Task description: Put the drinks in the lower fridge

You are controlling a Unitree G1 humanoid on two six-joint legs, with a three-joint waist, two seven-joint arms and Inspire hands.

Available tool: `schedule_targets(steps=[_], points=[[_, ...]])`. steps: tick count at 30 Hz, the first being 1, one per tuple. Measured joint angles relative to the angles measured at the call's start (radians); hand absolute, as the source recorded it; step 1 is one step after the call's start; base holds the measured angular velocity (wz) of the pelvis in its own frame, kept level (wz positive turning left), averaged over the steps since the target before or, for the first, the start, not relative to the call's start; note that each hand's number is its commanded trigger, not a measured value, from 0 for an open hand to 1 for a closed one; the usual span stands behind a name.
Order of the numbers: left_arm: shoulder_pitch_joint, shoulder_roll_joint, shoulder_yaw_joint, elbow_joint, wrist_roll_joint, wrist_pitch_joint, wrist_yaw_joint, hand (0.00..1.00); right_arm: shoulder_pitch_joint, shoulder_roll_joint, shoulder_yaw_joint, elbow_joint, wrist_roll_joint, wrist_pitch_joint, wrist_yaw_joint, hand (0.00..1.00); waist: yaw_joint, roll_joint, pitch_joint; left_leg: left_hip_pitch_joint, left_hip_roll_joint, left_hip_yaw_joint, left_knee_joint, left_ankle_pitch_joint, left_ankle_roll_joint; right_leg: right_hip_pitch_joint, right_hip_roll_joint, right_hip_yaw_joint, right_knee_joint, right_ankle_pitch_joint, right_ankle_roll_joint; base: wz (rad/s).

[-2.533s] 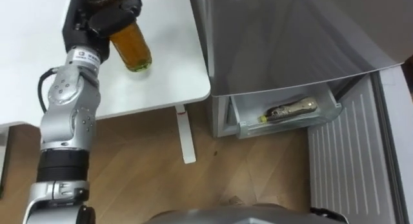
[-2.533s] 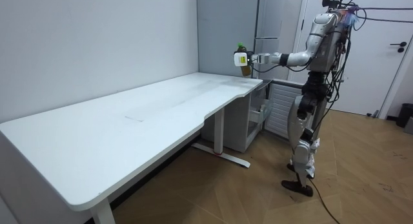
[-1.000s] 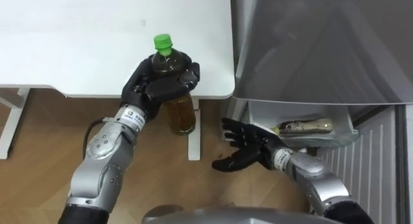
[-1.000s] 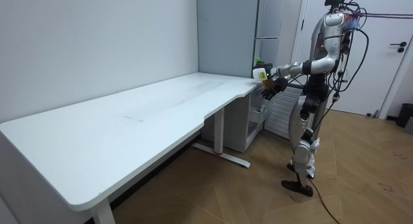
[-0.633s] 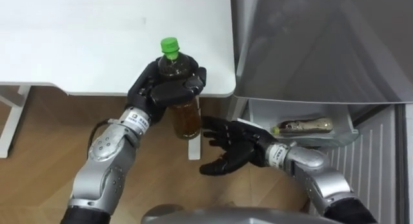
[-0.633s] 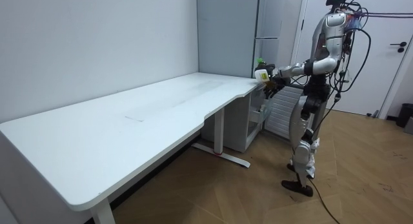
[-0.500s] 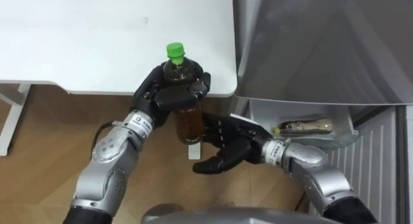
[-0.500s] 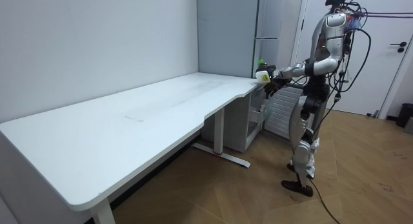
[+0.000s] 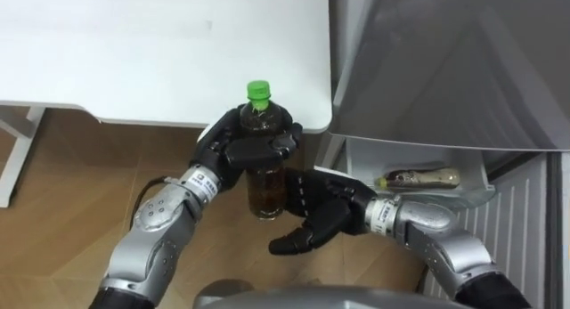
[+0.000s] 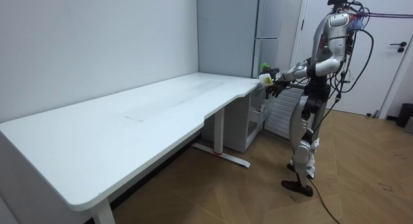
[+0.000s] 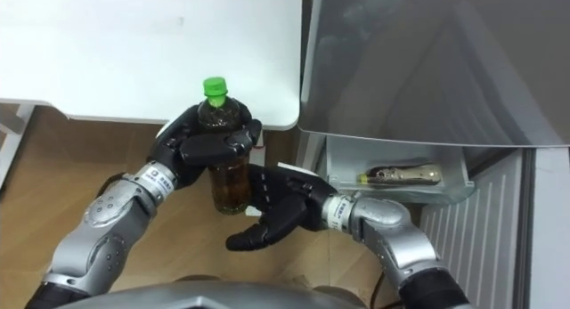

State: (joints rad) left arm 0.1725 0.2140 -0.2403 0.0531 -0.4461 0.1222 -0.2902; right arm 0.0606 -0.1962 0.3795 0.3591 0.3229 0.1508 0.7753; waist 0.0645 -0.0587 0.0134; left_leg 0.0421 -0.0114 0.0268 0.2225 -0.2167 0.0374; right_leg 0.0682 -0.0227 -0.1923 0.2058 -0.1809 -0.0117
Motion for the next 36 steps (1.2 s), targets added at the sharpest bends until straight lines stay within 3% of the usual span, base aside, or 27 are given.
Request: schedule_targets(steps=[8, 9, 10, 12, 19, 23, 33, 34, 35, 36], points=[[-0.001, 0.005, -0.010, 0.008, 0.025, 0.000, -0.036, 1.00, 0.000, -0.016, 0.016, 0.000, 0.069, 0.037, 0.000, 0.00, -0.002, 0.001, -0.0004, -0.015, 0.000, 0.001, 0.008, 0.000, 0.000, -0.012, -0.001, -0.003, 0.001, 0.000, 0.000, 0.00], [-0.001, 0.006, -0.013, 0.009, 0.025, 0.000, -0.036, 1.00, 0.000, -0.020, 0.021, 0.000, 0.074, 0.038, -0.001, 0.06, -0.002, 0.002, -0.0002, -0.015, 0.000, 0.002, 0.008, 0.000, 0.000, -0.012, -0.002, -0.003, 0.001, 0.000, 0.000, 0.00], [-0.001, 0.008, -0.021, 0.013, 0.025, 0.000, -0.036, 1.00, 0.000, -0.026, 0.026, 0.000, 0.078, 0.041, -0.003, 0.42, -0.002, 0.006, -0.0005, -0.015, 0.000, 0.003, 0.008, 0.000, 0.000, -0.012, -0.002, -0.002, 0.001, 0.000, 0.000, 0.00], [-0.001, 0.009, -0.031, 0.022, 0.025, 0.000, -0.037, 1.00, 0.000, -0.039, 0.034, 0.000, 0.100, 0.049, -0.011, 0.99, -0.004, 0.011, 0.0000, -0.015, 0.000, 0.003, 0.008, 0.000, 0.000, -0.011, -0.002, -0.003, 0.001, 0.000, 0.000, 0.00], [-0.002, 0.012, -0.082, 0.041, 0.020, 0.000, -0.089, 1.00, 0.000, -0.052, 0.043, 0.000, 0.103, 0.062, -0.090, 1.00, -0.003, 0.031, 0.0013, -0.027, -0.001, -0.001, 0.014, -0.001, 0.001, -0.018, -0.007, -0.010, 0.004, 0.000, 0.000, 0.02], [-0.007, 0.017, -0.115, 0.042, 0.006, 0.000, -0.121, 1.00, -0.001, -0.070, 0.063, 0.000, 0.104, 0.062, -0.111, 1.00, 0.000, 0.031, 0.0009, -0.029, 0.000, -0.003, 0.017, -0.001, 0.001, -0.019, -0.009, -0.013, 0.004, 0.000, 0.000, 0.01], [-0.017, 0.023, -0.120, 0.046, -0.032, 0.002, -0.148, 1.00, -0.004, -0.068, 0.087, 0.000, 0.129, 0.055, -0.135, 1.00, 0.015, 0.034, 0.0007, -0.023, 0.000, 0.000, 0.015, -0.001, 0.002, -0.019, -0.009, -0.012, 0.014, 0.000, 0.000, 0.00], [-0.019, 0.023, -0.119, 0.046, -0.034, 0.002, -0.154, 0.88, -0.004, -0.068, 0.088, 0.000, 0.137, 0.055, -0.135, 1.00, 0.017, 0.034, 0.0007, -0.024, -0.001, 0.000, 0.016, -0.002, 0.002, -0.019, -0.009, -0.012, 0.015, 0.000, 0.000, 0.00], [-0.025, 0.024, -0.120, 0.046, -0.034, 0.002, -0.155, 0.40, -0.004, -0.068, 0.088, 0.000, 0.144, 0.055, -0.139, 1.00, 0.019, 0.034, 0.0007, -0.024, -0.001, 0.000, 0.016, -0.002, 0.002, -0.019, -0.009, -0.012, 0.015, 0.000, 0.000, 0.00], [-0.026, 0.023, -0.120, 0.046, -0.035, 0.002, -0.155, 0.00, -0.004, -0.068, 0.088, 0.000, 0.146, 0.055, -0.139, 1.00, 0.020, 0.034, 0.0006, -0.023, -0.001, 0.000, 0.017, -0.002, 0.002, -0.019, -0.009, -0.012, 0.015, 0.000, 0.000, 0.00]])
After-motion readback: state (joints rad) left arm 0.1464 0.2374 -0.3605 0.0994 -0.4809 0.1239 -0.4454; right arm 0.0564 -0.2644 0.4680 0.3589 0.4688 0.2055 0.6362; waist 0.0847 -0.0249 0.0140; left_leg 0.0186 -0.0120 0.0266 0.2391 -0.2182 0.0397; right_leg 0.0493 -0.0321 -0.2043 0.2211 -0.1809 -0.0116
